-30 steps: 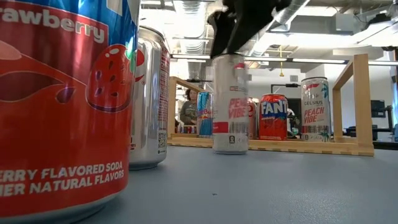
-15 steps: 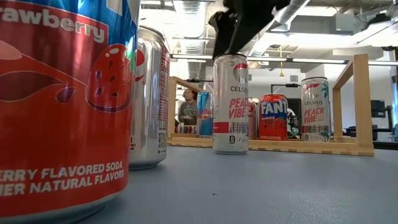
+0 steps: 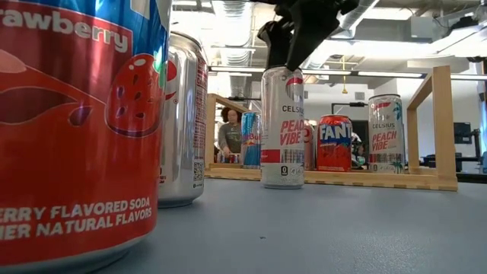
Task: Place canned beverage on shelf
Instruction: Put the white and pink soda can aligned with the other white and pink soda cans on the shelf
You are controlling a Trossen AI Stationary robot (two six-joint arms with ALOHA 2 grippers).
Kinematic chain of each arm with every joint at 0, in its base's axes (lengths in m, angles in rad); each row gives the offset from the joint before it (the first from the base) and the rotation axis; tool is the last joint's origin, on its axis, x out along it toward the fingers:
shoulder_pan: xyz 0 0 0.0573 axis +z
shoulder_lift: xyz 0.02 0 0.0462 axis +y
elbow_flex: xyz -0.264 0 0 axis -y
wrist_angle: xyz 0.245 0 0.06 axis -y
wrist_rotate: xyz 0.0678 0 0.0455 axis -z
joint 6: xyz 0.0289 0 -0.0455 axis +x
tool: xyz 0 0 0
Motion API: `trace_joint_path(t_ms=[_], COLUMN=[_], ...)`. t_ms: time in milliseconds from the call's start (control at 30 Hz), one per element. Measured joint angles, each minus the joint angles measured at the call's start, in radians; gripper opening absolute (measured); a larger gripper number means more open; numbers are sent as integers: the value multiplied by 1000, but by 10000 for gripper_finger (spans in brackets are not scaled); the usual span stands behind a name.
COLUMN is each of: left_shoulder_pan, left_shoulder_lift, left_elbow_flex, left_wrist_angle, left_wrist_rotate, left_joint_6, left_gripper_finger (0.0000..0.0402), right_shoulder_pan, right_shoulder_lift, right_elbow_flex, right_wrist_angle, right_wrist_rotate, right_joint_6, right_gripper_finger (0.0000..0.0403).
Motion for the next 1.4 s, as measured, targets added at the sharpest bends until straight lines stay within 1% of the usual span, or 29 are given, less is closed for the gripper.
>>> trace_joint_path(t_ms=[567, 667, 900, 1133, 1400], left_shoulder_pan=[0, 0, 0, 0, 0], left_shoulder_lift=[0, 0, 0, 0, 0], left_elbow_flex=[0, 0, 0, 0, 0], left_wrist_angle=[0, 0, -1, 0, -1], left_wrist_rotate=[0, 0, 0, 0, 0], left_joint_6=[0, 0, -3, 1, 0], left_gripper_finger=[0, 0, 0, 0, 0], right_shoulder_pan=[3, 3, 10, 17, 23], right_shoulder_lift=[0, 17, 72, 76, 73], right_elbow_flex=[-20, -19, -17, -11, -8], right_wrist_angle=[12, 29, 3, -21, -64], right_wrist_rotate=[-3, -3, 8, 52, 76], right_joint_6=[-61, -62, -78, -17, 161], right_gripper_finger=[311, 311, 309, 277, 217])
